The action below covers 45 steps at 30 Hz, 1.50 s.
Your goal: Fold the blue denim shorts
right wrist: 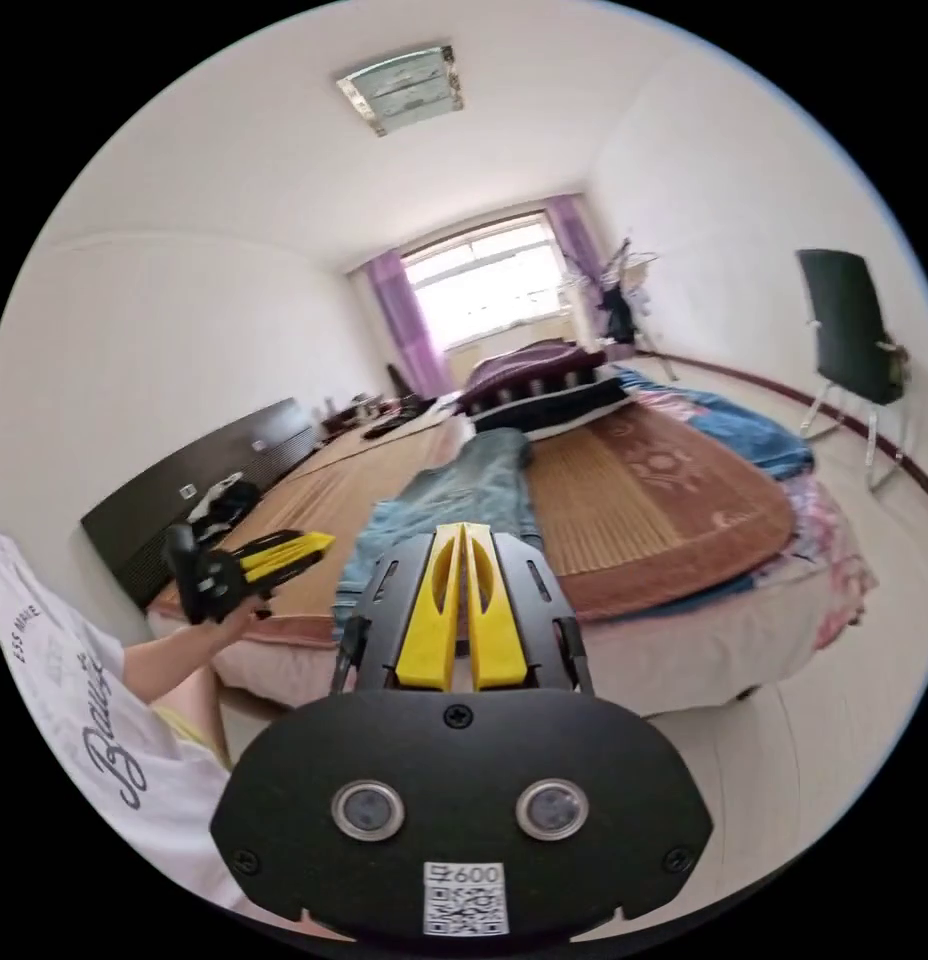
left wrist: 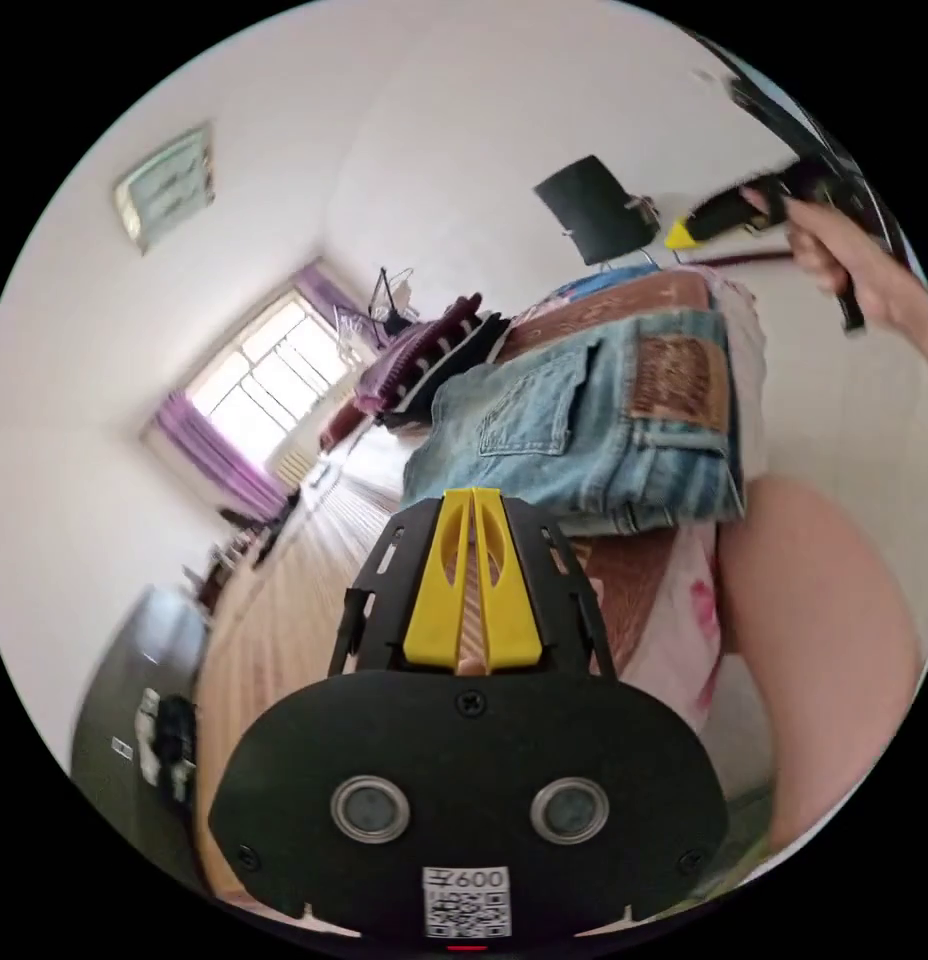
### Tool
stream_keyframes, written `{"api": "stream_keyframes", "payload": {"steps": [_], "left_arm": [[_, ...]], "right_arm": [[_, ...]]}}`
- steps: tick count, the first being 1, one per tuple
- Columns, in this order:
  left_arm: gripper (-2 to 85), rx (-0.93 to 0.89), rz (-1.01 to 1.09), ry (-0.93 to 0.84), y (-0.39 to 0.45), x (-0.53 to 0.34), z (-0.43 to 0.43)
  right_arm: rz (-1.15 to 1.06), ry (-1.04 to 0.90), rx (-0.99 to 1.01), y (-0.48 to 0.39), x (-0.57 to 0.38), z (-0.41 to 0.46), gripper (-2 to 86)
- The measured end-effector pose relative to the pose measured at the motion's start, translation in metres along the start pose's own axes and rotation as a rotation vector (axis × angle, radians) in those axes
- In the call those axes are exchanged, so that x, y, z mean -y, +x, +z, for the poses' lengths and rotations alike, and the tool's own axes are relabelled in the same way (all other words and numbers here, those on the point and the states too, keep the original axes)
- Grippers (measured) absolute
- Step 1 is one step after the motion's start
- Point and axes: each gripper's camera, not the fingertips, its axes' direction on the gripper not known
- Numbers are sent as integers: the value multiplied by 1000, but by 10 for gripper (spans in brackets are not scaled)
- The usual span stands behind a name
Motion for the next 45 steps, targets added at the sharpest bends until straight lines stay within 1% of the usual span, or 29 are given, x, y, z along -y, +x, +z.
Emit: {"api": "stream_keyframes", "payload": {"steps": [2, 3, 4, 5, 6, 8, 10, 12, 13, 14, 15, 16, 17, 18, 19, 20, 22, 24, 26, 30, 31, 33, 34, 35, 37, 39, 41, 43, 45], "left_arm": [[4, -93, -71, -80, -9, 7, 28], [4, -90, -68, -103, -3, 4, 42], [3, -70, -44, -99, 4, 0, 48], [3, 7, 17, -86, 20, -2, 49], [3, 107, 138, -102, 40, 3, 45], [3, 188, 261, -154, 55, 9, 46], [4, 141, 218, -163, 37, 9, 44], [5, -3, 80, -143, -9, 5, 38], [6, -32, 48, -143, -21, 5, 37], [7, -85, -1, -142, -40, 3, 35], [7, -125, -32, -135, -55, 1, 33], [7, -142, -46, -129, -62, -1, 32], [8, -168, -70, -120, -73, -4, 31], [8, -185, -81, -117, -81, -7, 30], [8, -190, -84, -115, -84, -8, 29], [7, -201, -79, -109, -88, -10, 26], [7, -198, -79, -97, -93, -15, 22], [7, -201, -78, -73, -99, -23, 13], [7, -203, -78, -54, -104, -29, 5], [6, -203, -76, -12, -112, -42, -14], [6, -200, -74, -9, -112, -44, -16], [5, -188, -61, -3, -111, -49, -25], [5, -184, -57, 0, -111, -51, -27], [5, -174, -51, 8, -110, -55, -33], [5, -167, -35, 22, -108, -61, -42], [6, -164, -27, 25, -108, -67, -50], [7, -184, -31, 13, -111, -70, -52], [8, -212, -41, 0, -117, -73, -54], [11, -226, -60, 6, -122, -80, -62]], "right_arm": [[-199, -196, -154, -25, 5, 65, -8], [-252, -252, -223, -31, 1, 83, -8], [-361, -359, -279, -37, -12, 116, -8], [-392, -401, -310, -36, -27, 136, -8], [-394, -381, -321, -34, -34, 137, -8], [-367, -295, -331, -27, -48, 126, -8], [-323, -279, -312, -16, -46, 121, -8], [-281, -263, -264, -2, -35, 107, -7], [-208, -226, -200, 14, -23, 86, -6], [-138, -130, -135, 33, -14, 56, -5], [-108, -55, -114, 42, -12, 37, -4], [-17, 107, -94, 66, -10, 1, -1], [74, 188, -64, 92, -6, -21, 6], [116, 187, -46, 106, -2, -25, 10], [199, 109, -19, 136, 10, -22, 76], [269, -27, 20, 164, 21, -7, 135], [286, -170, 113, 192, 29, 12, 183], [267, -223, 180, 204, 33, 20, 175], [243, -421, 271, 208, 39, 43, 167], [105, -477, 205, 185, 58, 26, 167], [47, -524, 166, 174, 63, 21, 164], [4, -513, 108, 160, 70, -1, 157], [-1, -430, 89, 150, 72, -26, 152], [5, -357, 93, 143, 70, -50, 140], [1, -310, 150, 136, 67, -79, 112], [59, -262, 191, 139, 68, -101, 102], [90, -323, 195, 142, 72, -111, 109], [97, -352, 112, 142, 68, -117, 109], [131, -357, 125, 144, 60, -124, 105]]}}
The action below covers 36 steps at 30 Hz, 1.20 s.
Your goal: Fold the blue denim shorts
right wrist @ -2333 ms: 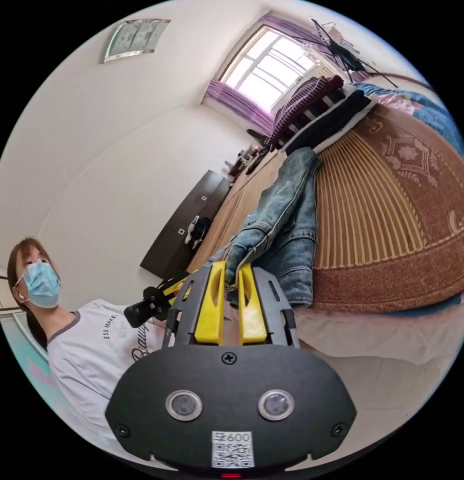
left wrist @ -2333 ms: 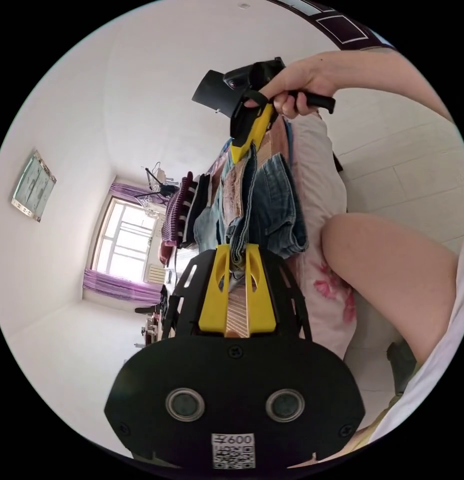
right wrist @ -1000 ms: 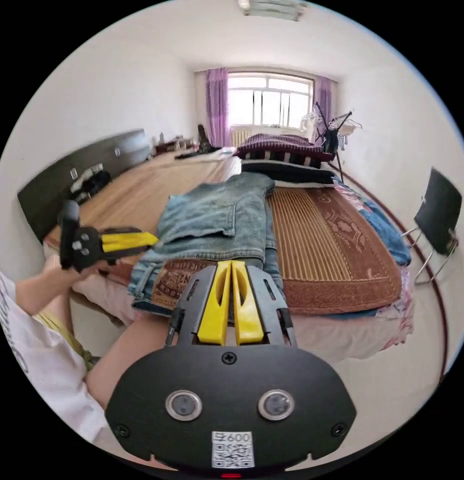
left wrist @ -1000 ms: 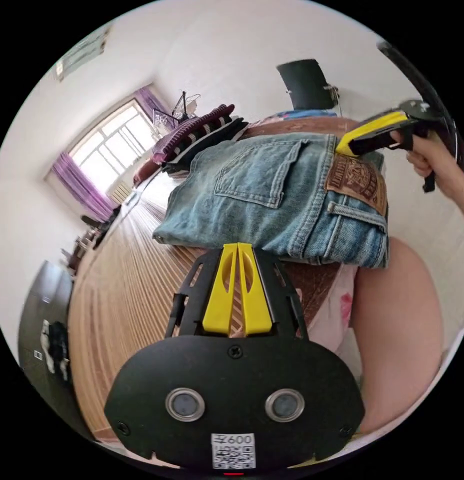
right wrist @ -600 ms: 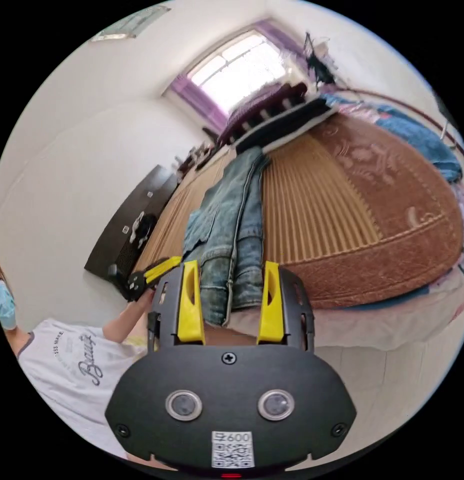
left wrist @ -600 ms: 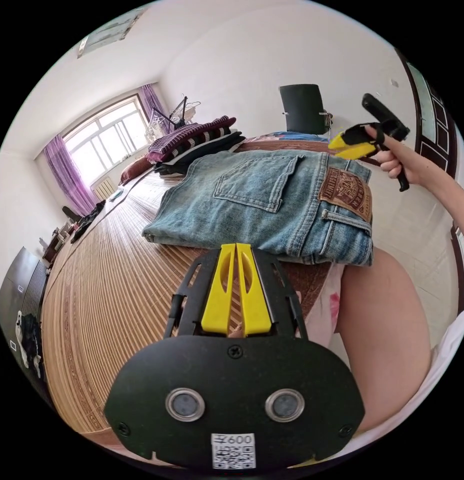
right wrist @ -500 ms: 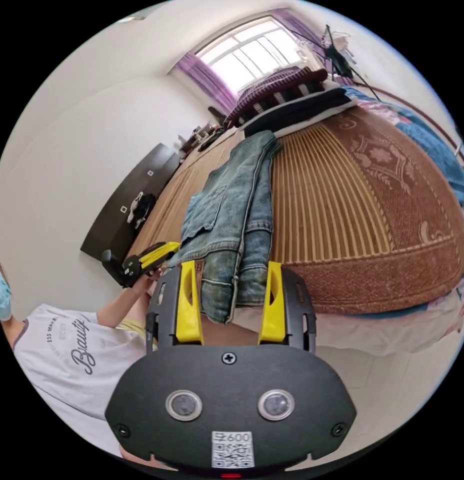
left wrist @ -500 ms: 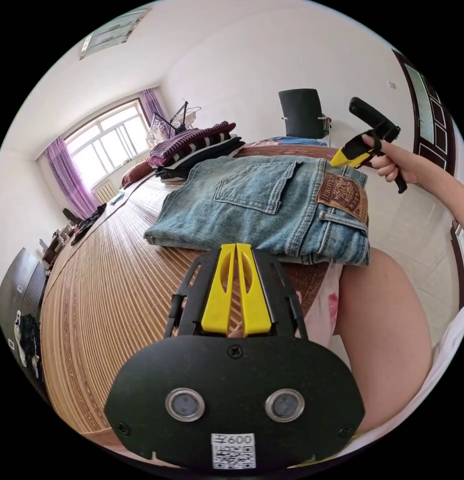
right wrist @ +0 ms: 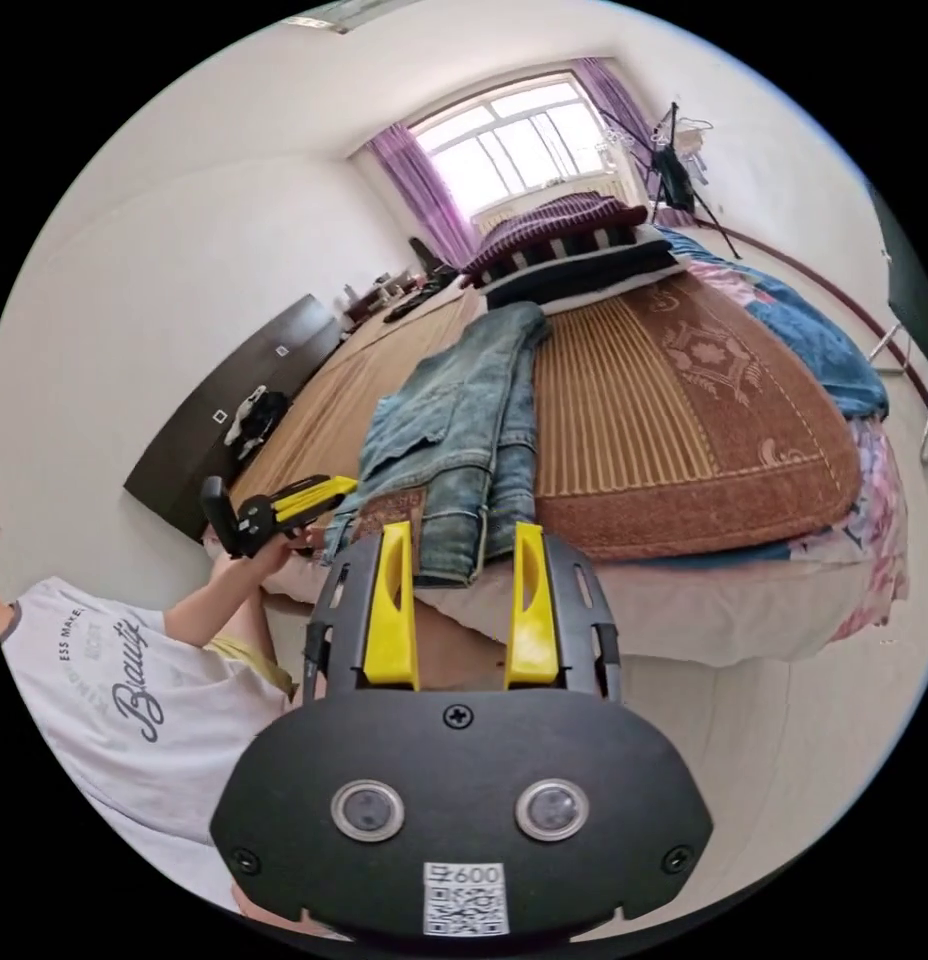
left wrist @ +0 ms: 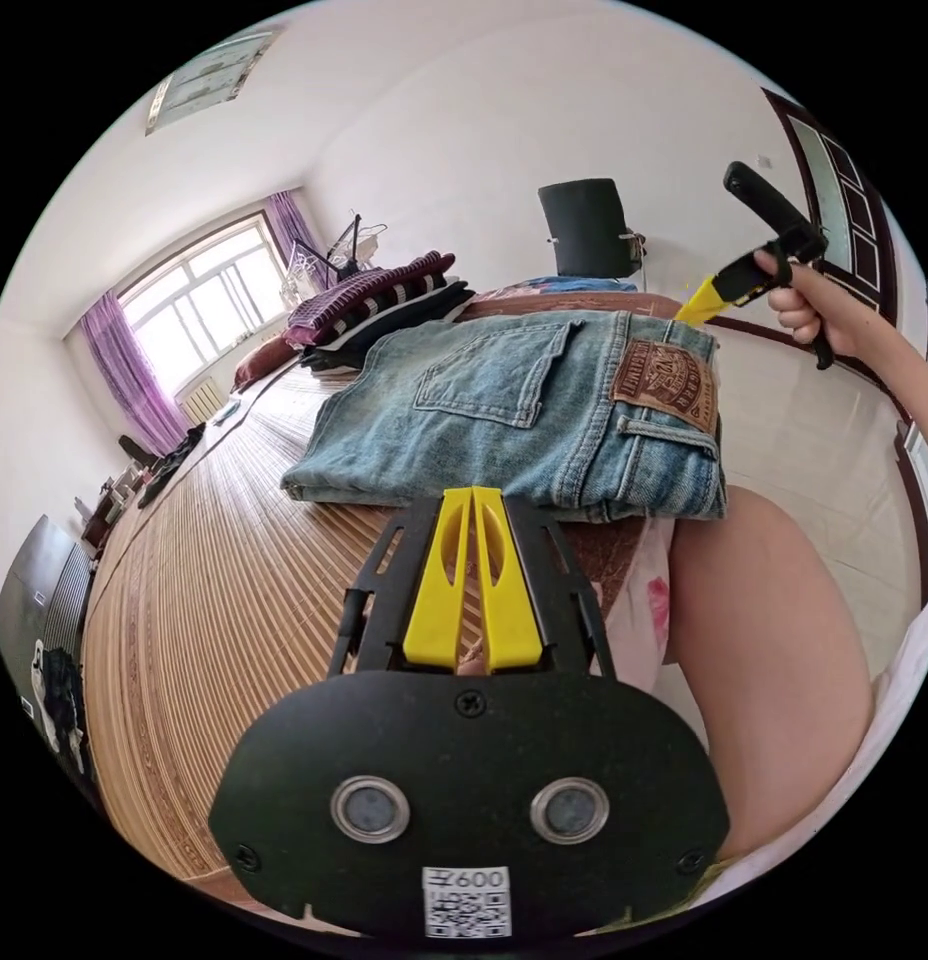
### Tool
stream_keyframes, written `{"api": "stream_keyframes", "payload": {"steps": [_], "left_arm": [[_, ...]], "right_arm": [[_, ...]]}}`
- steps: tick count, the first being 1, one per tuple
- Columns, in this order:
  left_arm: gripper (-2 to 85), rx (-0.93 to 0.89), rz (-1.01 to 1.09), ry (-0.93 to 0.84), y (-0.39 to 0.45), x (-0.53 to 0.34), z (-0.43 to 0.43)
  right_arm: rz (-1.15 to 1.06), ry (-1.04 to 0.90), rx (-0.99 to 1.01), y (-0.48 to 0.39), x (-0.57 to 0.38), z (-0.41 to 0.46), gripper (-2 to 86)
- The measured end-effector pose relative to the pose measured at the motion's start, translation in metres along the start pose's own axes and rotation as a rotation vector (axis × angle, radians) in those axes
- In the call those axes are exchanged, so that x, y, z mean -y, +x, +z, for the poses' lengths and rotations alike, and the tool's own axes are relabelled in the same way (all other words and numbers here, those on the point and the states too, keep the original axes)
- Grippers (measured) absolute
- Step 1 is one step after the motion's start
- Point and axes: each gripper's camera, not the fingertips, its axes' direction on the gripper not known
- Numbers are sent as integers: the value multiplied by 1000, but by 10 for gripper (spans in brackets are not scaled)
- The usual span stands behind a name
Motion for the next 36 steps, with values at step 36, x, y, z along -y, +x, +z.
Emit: {"api": "stream_keyframes", "payload": {"steps": [36], "left_arm": [[72, -261, -210, -175, -26, -9, -79]], "right_arm": [[-21, -425, -141, -126, 209, -102, 231]]}}
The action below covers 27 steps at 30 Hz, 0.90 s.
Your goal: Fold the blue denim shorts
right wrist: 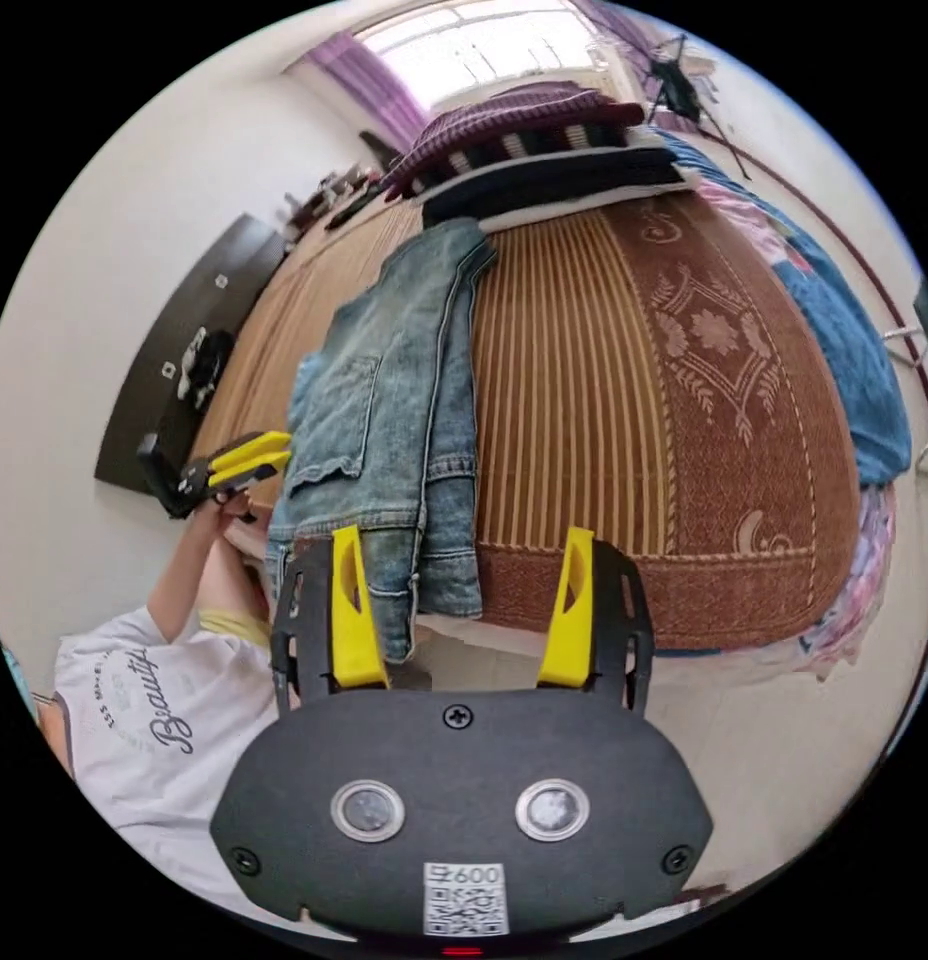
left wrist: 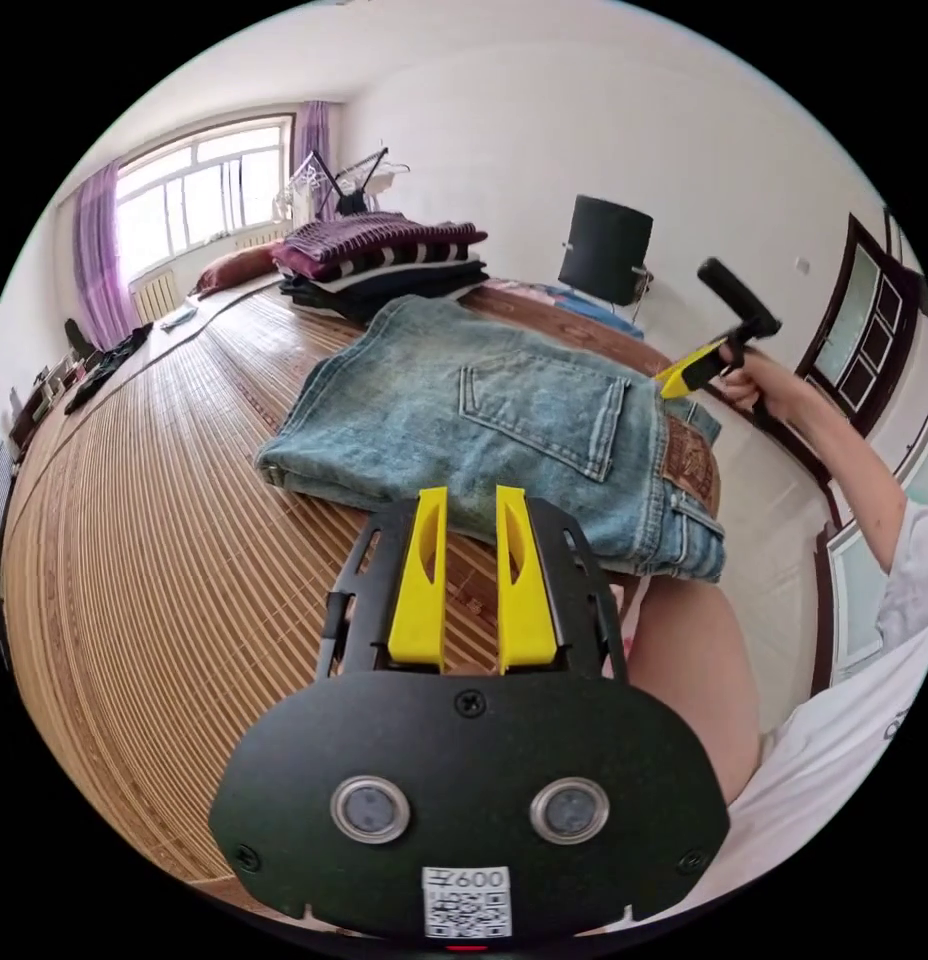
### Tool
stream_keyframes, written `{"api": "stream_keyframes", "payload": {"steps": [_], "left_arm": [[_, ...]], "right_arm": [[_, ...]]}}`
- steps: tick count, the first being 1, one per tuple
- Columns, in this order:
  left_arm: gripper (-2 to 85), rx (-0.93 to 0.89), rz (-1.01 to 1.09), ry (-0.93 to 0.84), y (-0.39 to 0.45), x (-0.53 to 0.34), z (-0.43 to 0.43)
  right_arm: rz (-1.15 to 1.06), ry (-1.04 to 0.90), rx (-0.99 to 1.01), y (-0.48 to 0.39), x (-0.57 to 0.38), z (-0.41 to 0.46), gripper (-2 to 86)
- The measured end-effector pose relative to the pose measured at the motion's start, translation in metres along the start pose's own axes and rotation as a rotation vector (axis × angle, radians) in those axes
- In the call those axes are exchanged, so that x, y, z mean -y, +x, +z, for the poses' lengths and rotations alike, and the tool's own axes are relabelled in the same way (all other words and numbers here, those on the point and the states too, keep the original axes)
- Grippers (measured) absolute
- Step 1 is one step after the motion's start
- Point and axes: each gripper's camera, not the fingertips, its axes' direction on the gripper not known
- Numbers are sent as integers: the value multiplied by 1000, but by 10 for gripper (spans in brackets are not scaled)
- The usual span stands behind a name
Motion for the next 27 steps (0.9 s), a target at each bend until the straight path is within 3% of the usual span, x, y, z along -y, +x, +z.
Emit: {"api": "stream_keyframes", "payload": {"steps": [2, 4, 11, 19, 21, 23, 27], "left_arm": [[73, 18, -1, 21, 11, -5, -2], [74, 47, 8, 41, 23, -14, -6], [74, 27, -14, 80, 49, -48, -20], [73, -1, -29, 86, 79, -72, -31], [74, 18, -20, 91, 95, -79, -35], [74, 28, -16, 94, 106, -84, -39], [73, 27, -19, 98, 126, -95, -48]], "right_arm": [[-116, -14, 110, -28, 8, -12, 180], [-98, -52, 102, -32, 17, -15, 145], [-36, 5, 317, 0, 8, -41, 142], [46, 41, 295, 2, -3, -61, 173], [33, 43, 273, -6, -6, -62, 167], [22, 44, 387, -16, -11, -62, 133], [17, 79, 331, -32, -23, -62, 133]]}}
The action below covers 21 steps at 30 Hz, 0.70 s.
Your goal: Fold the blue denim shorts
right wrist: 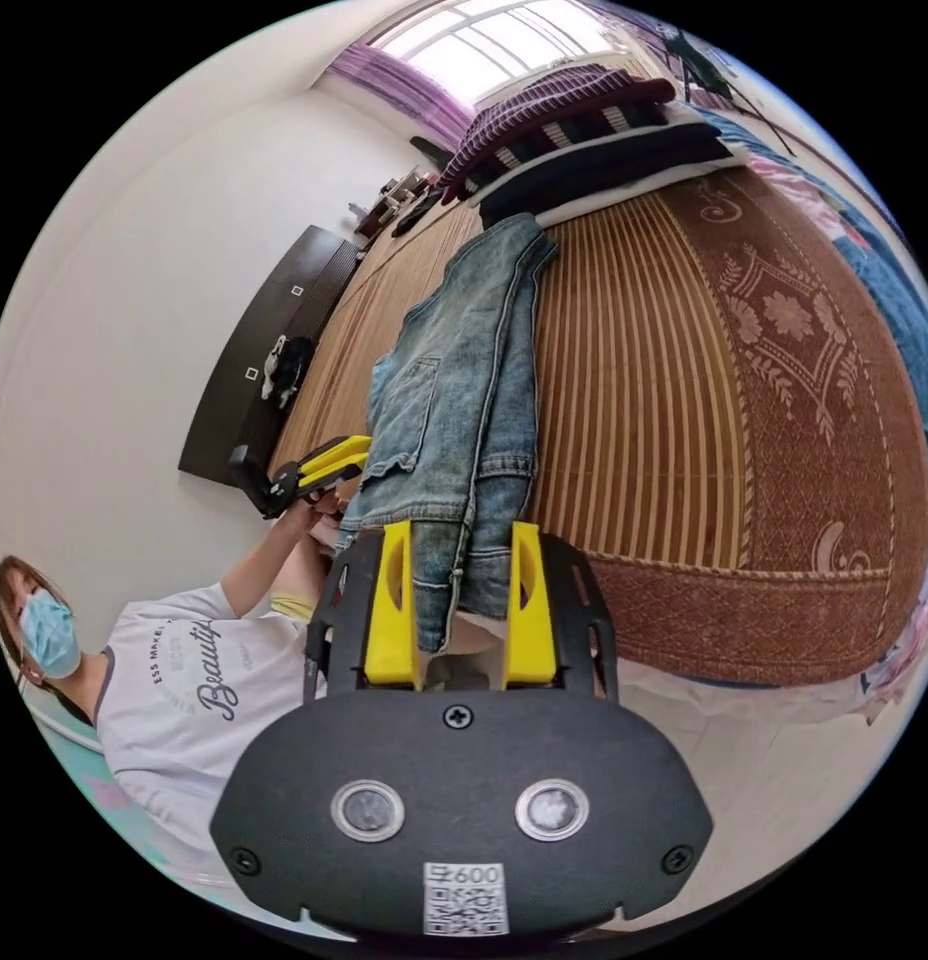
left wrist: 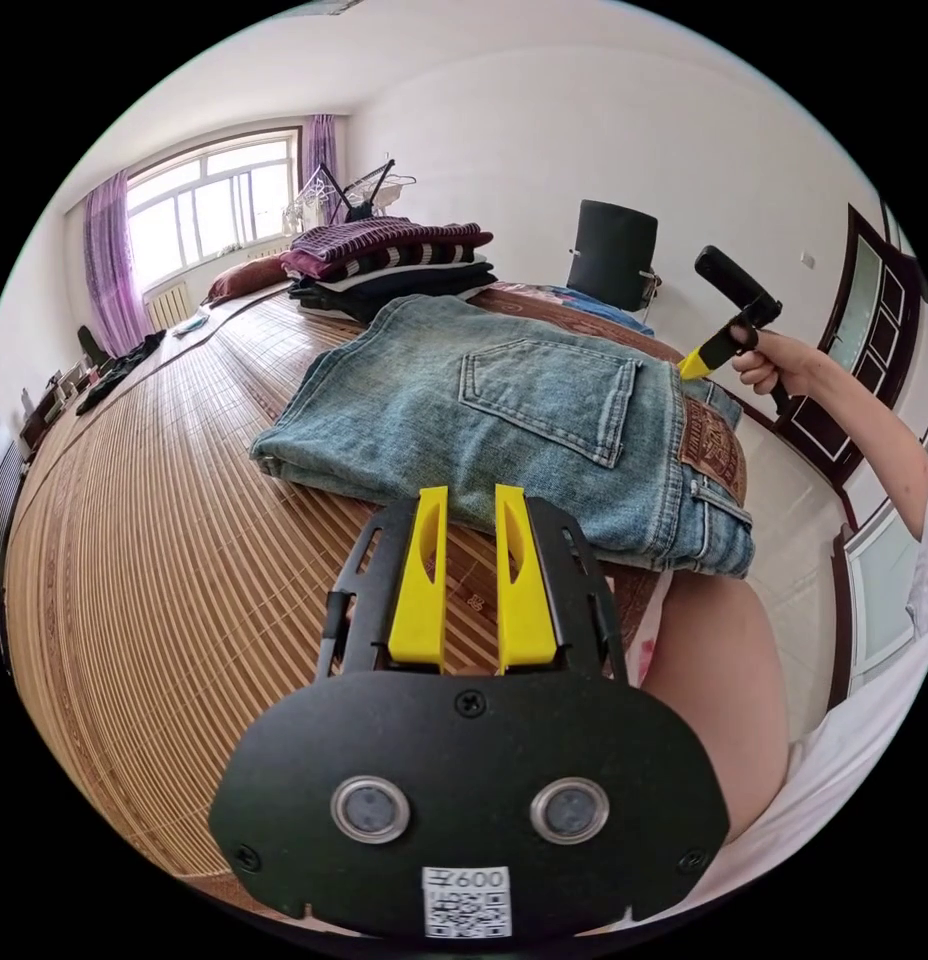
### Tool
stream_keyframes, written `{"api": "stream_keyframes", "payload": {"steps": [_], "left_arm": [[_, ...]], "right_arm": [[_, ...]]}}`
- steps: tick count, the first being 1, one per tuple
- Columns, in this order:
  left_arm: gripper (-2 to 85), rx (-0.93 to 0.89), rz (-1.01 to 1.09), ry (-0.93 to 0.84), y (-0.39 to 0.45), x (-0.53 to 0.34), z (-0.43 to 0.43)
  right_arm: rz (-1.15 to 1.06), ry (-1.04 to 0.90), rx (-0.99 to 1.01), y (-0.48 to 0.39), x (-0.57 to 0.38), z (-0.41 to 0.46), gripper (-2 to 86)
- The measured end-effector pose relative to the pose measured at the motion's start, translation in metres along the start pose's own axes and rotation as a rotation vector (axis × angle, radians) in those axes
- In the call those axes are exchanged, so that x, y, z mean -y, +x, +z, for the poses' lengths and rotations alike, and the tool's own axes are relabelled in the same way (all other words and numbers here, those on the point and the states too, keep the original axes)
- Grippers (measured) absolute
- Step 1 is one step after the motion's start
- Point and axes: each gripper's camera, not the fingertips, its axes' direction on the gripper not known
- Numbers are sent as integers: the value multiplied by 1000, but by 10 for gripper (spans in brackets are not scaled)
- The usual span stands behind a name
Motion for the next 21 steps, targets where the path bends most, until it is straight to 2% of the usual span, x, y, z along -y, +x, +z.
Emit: {"api": "stream_keyframes", "payload": {"steps": [4, 10, 13, 15, 17, 19, 21], "left_arm": [[73, -13, -9, 4, 15, -7, -10], [69, 11, 3, 3, 50, -14, -25], [57, 31, 13, -15, 69, -9, -33], [38, 106, 53, -47, 95, 9, -33], [27, 145, 69, -65, 115, 27, -30], [20, 141, 78, -70, 131, 44, -32], [15, 68, 81, -69, 144, 65, -35]], "right_arm": [[17, 10, 68, -1, -6, 7, 149], [-19, -42, -188, -42, -7, 42, 110], [-48, -7, -281, -66, -17, 50, 89], [-23, 61, -237, -60, -27, 43, 74], [49, 269, -56, -29, -52, 8, 26], [106, 374, 75, 4, -71, -10, 2], [127, 331, 53, 24, -76, -5, -4]]}}
